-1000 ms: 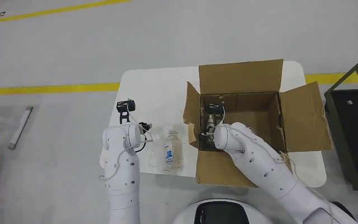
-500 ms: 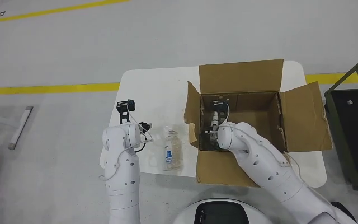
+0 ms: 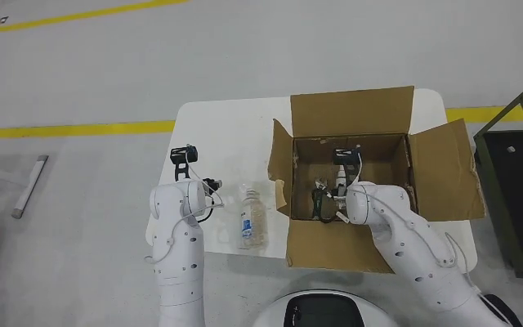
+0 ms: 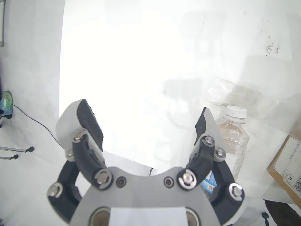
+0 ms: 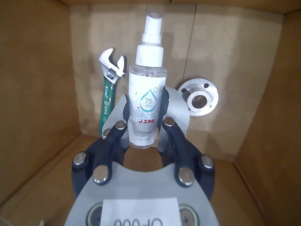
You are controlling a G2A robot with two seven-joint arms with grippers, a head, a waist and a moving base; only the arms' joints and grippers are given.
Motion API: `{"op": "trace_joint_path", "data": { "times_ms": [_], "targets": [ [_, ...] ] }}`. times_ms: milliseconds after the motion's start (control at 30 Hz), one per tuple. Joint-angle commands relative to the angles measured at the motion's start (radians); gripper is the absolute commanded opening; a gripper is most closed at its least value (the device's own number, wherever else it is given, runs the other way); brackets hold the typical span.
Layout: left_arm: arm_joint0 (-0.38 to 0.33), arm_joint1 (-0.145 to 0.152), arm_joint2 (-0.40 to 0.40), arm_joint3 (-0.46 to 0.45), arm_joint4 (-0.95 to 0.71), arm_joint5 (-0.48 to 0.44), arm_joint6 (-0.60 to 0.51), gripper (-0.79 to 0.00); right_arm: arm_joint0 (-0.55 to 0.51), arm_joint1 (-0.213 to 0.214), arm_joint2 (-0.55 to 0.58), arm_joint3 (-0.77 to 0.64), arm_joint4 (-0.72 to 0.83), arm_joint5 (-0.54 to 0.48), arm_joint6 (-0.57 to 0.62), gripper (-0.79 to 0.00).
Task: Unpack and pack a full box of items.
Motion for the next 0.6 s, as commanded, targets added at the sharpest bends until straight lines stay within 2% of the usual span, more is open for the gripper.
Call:
{"op": "trace_joint_path", "data": {
  "times_ms": [0,33,133,200,367,567],
  "targets": [
    [0.0,0.0,0.0,0.0,0.0,0.0,0.0,0.0,-0.003,0.0,0.009,0.004,-0.004,-0.02,0.02,-0.767],
    [0.0,0.0,0.0,0.0,0.0,0.0,0.0,0.0,-0.004,0.0,0.013,0.008,-0.011,-0.026,0.027,-0.686],
    [0.0,0.0,0.0,0.0,0.0,0.0,0.0,0.0,-0.005,-0.004,0.023,0.016,-0.018,-0.037,0.037,-0.539],
    [0.0,0.0,0.0,0.0,0.0,0.0,0.0,0.0,-0.004,-0.006,0.028,0.019,-0.023,-0.045,0.045,-0.523],
    [0.0,0.0,0.0,0.0,0.0,0.0,0.0,0.0,0.002,-0.014,0.052,0.037,-0.018,-0.063,0.063,-0.32],
    [0.0,0.0,0.0,0.0,0.0,0.0,0.0,0.0,0.029,-0.025,0.068,0.073,-0.003,-0.076,0.077,-0.259]
  ]
}}
